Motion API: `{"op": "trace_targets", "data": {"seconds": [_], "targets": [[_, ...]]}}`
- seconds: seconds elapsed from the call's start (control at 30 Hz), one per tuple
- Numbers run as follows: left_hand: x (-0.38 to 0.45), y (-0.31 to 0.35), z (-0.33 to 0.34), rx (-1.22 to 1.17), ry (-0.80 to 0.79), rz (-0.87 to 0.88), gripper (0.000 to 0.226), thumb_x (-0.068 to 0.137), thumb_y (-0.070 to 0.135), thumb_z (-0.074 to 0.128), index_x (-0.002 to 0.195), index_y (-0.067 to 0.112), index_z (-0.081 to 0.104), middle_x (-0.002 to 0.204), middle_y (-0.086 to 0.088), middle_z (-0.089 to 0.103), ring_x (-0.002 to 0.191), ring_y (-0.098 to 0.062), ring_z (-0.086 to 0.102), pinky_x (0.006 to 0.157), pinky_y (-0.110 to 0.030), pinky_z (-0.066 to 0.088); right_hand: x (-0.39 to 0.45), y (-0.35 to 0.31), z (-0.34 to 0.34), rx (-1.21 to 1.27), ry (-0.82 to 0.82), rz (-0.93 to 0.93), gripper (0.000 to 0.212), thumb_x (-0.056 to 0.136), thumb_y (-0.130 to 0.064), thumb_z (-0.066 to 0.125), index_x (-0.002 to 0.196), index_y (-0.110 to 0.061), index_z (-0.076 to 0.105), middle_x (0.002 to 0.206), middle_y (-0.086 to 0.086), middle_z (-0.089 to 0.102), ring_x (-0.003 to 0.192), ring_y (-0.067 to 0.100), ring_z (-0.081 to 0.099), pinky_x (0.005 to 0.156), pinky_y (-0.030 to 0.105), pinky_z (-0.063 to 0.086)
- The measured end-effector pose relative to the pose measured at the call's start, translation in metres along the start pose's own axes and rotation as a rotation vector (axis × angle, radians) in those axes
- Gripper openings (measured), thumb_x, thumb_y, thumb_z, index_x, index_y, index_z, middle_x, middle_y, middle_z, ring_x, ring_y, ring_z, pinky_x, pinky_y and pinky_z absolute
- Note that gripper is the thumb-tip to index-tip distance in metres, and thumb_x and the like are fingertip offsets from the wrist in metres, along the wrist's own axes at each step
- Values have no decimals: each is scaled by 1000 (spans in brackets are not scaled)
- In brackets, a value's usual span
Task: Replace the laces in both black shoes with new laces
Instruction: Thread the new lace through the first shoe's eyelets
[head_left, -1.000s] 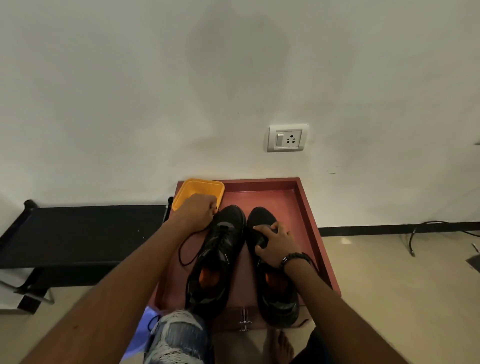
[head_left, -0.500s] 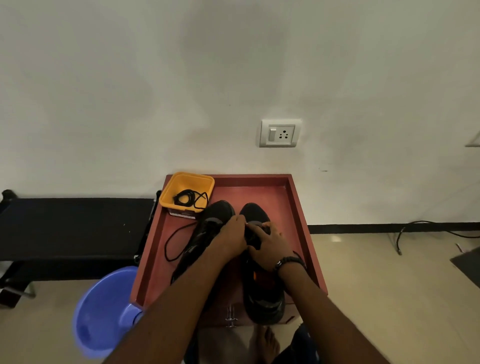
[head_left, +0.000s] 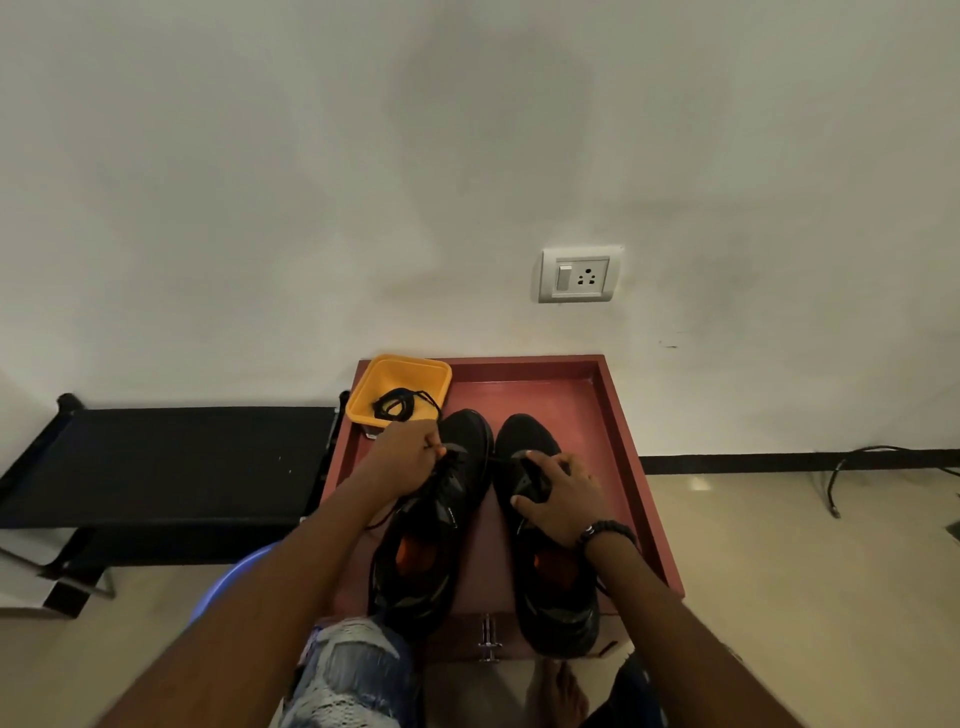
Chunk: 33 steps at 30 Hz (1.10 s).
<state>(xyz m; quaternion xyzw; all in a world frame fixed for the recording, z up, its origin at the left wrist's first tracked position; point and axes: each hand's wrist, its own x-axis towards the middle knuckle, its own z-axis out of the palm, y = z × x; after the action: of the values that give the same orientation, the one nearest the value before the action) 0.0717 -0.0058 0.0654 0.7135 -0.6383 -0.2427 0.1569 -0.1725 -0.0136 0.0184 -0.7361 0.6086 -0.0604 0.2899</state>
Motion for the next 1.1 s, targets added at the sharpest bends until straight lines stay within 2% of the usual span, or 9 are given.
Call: {"op": "trace_targets", "data": {"seconds": [0.1, 0.2, 0.27, 0.37, 0.47, 0.6, 0.73, 0.9, 1.1], "targets": [[-5, 2, 9, 73, -2, 13, 8, 98, 18, 55, 99, 19, 62, 99, -3, 64, 89, -18, 61, 76, -31, 51, -2, 1, -4, 131, -32, -20, 64, 87, -55, 63, 144, -38, 38, 142, 0, 34, 128, 26, 43, 103, 40, 42], [-8, 13, 22, 155, -4, 62, 40, 97, 24, 58, 136, 20, 49, 136, 0, 47, 115, -21, 56, 95, -36, 50, -7, 13, -15, 452, -58, -27, 45, 93, -47, 58, 134, -30, 50, 129, -2, 54, 118, 18, 55, 98, 35, 49], [-7, 24, 34, 186, -14, 97, 50, 96, 27, 59, 144, 22, 42, 143, 0, 42, 120, -24, 55, 97, -38, 49, -15, 21, -24, 491, -71, 11, 35, 102, -35, 48, 136, -25, 51, 128, -5, 55, 118, 14, 53, 93, 25, 43], [-2, 42, 54, 241, -77, 135, 45, 97, 27, 57, 140, 23, 47, 137, -1, 49, 119, -23, 55, 98, -41, 48, -23, 33, -28, 432, -98, 12, 36, 105, -23, 43, 140, -21, 51, 133, -6, 52, 120, 10, 47, 93, 21, 35], [4, 52, 71, 156, -109, 94, 33, 98, 23, 57, 130, 18, 53, 130, -5, 55, 116, -23, 56, 98, -40, 47, -26, 33, -27, 404, -137, -18, 40, 101, -26, 53, 141, -24, 51, 143, -2, 50, 128, 14, 47, 101, 25, 39], [11, 50, 78, 34, -81, 7, 13, 99, 16, 54, 109, 13, 62, 107, -11, 68, 95, -23, 62, 80, -32, 48, -26, 30, -26, 328, -155, -9, 51, 96, -39, 60, 143, -24, 47, 144, 0, 48, 126, 14, 47, 95, 24, 38], [13, 49, 63, 49, -59, 45, 17, 97, 10, 50, 96, 16, 66, 96, -6, 68, 79, -17, 62, 65, -25, 44, -26, 30, -23, 326, -177, -7, 64, 90, -45, 67, 145, -22, 46, 143, 0, 48, 129, 16, 46, 93, 23, 37], [21, 40, 24, 143, -1, 92, 27, 89, 3, 48, 99, 11, 73, 101, -9, 71, 89, -23, 64, 78, -32, 53, -25, 34, -20, 283, -152, -40, 65, 89, -52, 65, 144, -25, 46, 145, -1, 47, 128, 15, 46, 95, 24, 36], [16, 20, -11, 239, 18, 47, 29, 94, 6, 48, 101, 20, 72, 106, -5, 67, 88, -19, 59, 82, -35, 53, -27, 32, -21, 291, -165, -68, 56, 93, -50, 61, 140, -22, 50, 133, -5, 51, 121, 12, 50, 94, 23, 39]]}}
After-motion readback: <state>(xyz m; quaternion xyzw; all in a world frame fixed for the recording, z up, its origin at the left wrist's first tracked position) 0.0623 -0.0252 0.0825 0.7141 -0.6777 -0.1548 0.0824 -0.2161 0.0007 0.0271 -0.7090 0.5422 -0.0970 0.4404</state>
